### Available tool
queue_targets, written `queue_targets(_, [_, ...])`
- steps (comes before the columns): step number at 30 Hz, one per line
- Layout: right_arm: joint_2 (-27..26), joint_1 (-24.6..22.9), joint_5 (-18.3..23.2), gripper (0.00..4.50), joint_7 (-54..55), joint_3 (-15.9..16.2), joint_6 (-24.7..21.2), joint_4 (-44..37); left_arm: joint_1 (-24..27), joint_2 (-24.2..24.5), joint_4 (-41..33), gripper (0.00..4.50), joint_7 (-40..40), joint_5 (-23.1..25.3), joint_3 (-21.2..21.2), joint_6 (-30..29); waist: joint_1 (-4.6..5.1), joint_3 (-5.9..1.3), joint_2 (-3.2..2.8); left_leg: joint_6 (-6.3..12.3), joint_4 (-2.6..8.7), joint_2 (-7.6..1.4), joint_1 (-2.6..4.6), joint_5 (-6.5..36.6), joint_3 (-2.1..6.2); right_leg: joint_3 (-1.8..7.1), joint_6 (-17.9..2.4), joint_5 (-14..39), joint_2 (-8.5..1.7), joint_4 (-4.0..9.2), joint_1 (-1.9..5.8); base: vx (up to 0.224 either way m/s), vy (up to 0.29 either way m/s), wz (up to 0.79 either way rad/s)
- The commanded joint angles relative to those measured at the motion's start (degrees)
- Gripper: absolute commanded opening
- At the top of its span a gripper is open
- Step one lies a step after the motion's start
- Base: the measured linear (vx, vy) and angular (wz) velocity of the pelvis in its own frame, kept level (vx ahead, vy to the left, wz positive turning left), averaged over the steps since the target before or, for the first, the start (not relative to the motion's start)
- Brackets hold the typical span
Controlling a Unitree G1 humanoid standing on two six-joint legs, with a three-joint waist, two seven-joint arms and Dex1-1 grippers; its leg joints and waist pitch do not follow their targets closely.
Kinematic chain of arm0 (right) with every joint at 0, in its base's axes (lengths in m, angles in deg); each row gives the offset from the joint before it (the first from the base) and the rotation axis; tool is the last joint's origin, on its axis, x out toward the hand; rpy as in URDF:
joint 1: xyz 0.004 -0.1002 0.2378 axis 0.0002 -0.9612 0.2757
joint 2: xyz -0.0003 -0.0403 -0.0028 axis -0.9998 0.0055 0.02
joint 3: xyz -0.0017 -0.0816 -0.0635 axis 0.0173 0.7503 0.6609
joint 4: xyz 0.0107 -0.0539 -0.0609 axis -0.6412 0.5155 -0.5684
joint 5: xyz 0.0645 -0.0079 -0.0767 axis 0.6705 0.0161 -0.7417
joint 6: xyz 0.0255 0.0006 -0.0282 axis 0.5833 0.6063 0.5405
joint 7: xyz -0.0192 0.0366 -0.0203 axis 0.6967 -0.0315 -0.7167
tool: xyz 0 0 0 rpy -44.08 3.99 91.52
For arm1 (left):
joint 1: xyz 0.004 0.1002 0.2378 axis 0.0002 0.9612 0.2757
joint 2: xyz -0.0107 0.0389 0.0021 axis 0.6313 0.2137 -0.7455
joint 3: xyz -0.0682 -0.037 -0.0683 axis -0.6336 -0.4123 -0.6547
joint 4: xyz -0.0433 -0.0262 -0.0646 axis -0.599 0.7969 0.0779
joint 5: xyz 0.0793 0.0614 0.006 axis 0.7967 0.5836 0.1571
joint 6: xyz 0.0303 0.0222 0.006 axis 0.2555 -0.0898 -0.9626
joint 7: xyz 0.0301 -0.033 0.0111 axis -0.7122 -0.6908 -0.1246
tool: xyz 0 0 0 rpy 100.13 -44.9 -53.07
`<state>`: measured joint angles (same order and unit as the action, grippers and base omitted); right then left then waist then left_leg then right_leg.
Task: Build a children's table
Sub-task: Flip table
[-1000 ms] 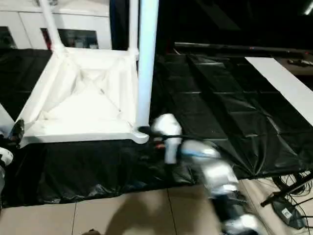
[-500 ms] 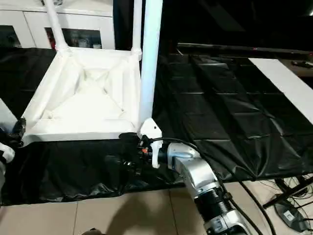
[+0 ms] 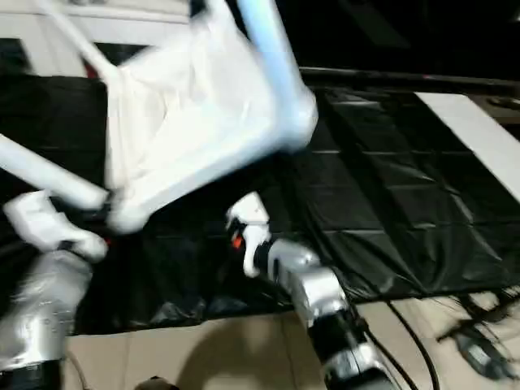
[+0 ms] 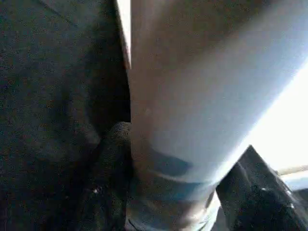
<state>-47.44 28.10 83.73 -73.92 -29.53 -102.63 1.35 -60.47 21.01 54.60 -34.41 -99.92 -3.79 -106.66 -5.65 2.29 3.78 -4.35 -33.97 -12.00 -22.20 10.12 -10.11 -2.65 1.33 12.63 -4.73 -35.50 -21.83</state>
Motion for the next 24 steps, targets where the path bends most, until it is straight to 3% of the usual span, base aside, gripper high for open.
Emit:
queue_targets(1, [-0.8,1.39,2.74,4.5,1.41,-3.44,1.69,2.43,-2.23,-1.23,-2.48,2.25,0.42,-1.53,-0.01,-1.48,0.24,-3.31,-0.83,-2.29,4.41,-1.23,1.32,7.93,0.2,1.83,-9.89,-3.6,-2.5,3.09,2.03,0.0,0.0,0.0])
queue_targets(4, [-2.26,2.92,5.68,4.5,1.57,-6.54,3.93,4.98,-2.52,-1.45,-2.33,2.24,0.36,-0.61,0.3,-1.53,0.6,-3.31,-0.67,-0.37,4.21,-1.22,1.33,6.56,0.07,1.87,-10.5,-4.56,-2.47,3.03,2.08,0.0,0.0,0.0])
queue_targets(8, [-4.5,4.88,10.06,4.5,2.13,-11.78,5.81,7.55,-1.0,-1.02,-4.96,2.23,2.78,-1.79,1.84,-3.31,0.56,-3.4,-0.65,0.36,4.1,-1.33,1.44,5.74,0.07,1.81,-11.29,-5.47,-2.47,2.76,2.04,0.0,0.0,0.0])
queue_targets(12, [-5.61,6.32,12.19,4.5,2.26,-14.95,6.49,9.21,-0.38,-0.93,-5.87,2.23,3.01,-1.81,2.26,-3.93,0.43,-3.39,-0.68,0.63,3.99,-1.33,1.61,4.55,-0.04,1.76,-11.63,-6.34,-2.29,2.72,1.99,0.0,0.0,0.0])
queue_targets(20, [-6.8,14.92,15.14,4.5,7.01,-21.61,9.69,21.9,-0.23,-0.41,-8.24,2.23,1.72,-0.3,3.25,-6.7,0.37,-3.28,-0.38,-0.33,4.04,-1.24,1.53,6.38,-0.15,1.8,-11.76,-2.34,-2.53,2.74,1.86,0.0,0.0,0.0])
queue_targets(24, [-7.19,18.1,16.96,4.5,7.16,-24.22,10.09,26.0,0.84,0.79,-9.69,2.23,0.73,-0.47,5.01,-8.06,0.15,-3.35,-0.45,0.24,3.96,-1.27,1.55,5.45,-0.13,1.71,-11.57,-3.91,-2.44,2.51,1.82,0.0,0.0,0.0])
